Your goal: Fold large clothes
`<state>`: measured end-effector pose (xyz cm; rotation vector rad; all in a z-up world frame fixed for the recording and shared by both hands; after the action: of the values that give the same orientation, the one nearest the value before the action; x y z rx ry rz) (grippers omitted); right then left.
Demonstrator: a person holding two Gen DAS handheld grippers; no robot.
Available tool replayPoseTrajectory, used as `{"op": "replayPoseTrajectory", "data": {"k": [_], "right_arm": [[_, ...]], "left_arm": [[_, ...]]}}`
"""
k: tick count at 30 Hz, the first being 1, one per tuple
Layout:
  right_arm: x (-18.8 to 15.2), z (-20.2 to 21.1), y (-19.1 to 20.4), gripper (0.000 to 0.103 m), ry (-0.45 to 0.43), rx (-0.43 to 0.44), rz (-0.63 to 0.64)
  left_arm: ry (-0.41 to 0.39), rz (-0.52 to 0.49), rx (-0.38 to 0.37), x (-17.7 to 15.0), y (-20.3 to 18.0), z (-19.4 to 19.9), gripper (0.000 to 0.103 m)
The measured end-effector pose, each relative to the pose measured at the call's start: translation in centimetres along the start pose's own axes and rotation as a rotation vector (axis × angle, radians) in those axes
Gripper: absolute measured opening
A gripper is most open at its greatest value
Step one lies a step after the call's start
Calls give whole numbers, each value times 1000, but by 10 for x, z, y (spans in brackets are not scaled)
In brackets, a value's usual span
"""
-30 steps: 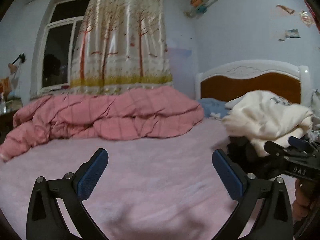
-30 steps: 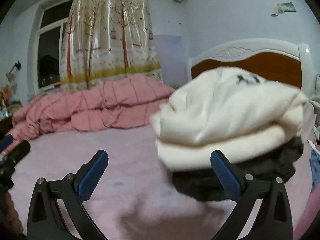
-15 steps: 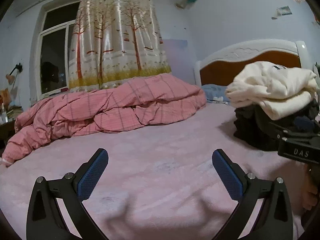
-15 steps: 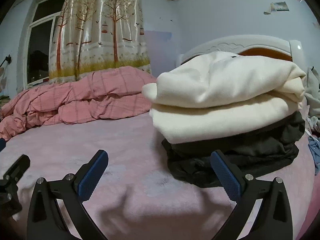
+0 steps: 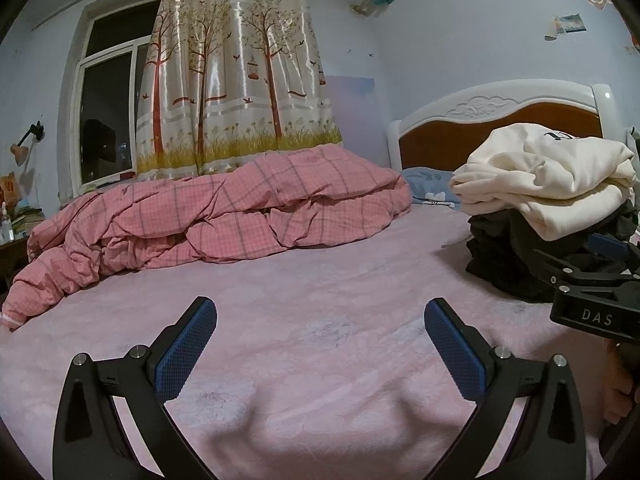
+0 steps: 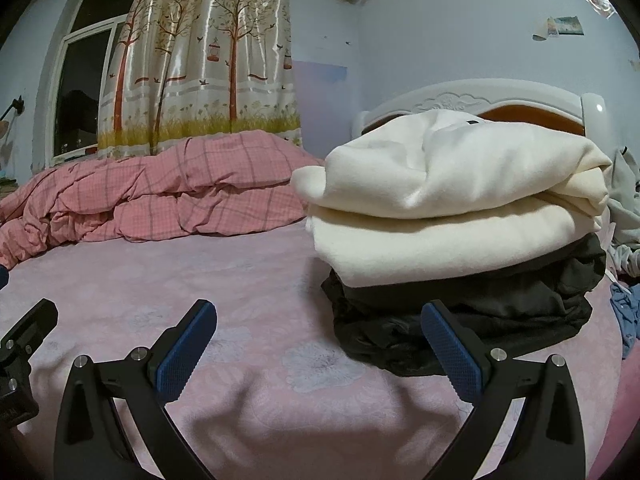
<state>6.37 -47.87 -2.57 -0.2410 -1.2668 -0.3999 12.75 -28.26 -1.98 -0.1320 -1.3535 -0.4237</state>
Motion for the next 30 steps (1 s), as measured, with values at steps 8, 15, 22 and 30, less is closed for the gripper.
{"op": "replayPoseTrajectory", "data": {"k": [8, 15, 22, 30], "right_arm": [[-1, 0, 0, 102, 2, -9, -5], [-3, 2, -1, 102, 3, -16, -11], [-4, 3, -2, 102, 3, -22, -9], [-5, 5, -3, 102, 6, -25, -11]], "left_arm": [[20, -2, -3, -1, 0, -1, 103], [42, 11, 4, -2, 0, -8, 103], [44, 12, 7, -2, 0, -9, 103], [47, 12, 7, -3, 0, -9, 103]]}}
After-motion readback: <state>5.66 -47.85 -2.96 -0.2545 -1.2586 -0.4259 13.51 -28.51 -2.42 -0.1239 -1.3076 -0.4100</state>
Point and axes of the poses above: each gripper's, at about its wrist camera, not at the fingertips, and z roughly against the way its jaws point, y to its left, x to its top, the point moved 8 cm from there along -z, roughly the way its jaws point, and after that the axes turned 4 degrees about x, right-handed, at the moved point
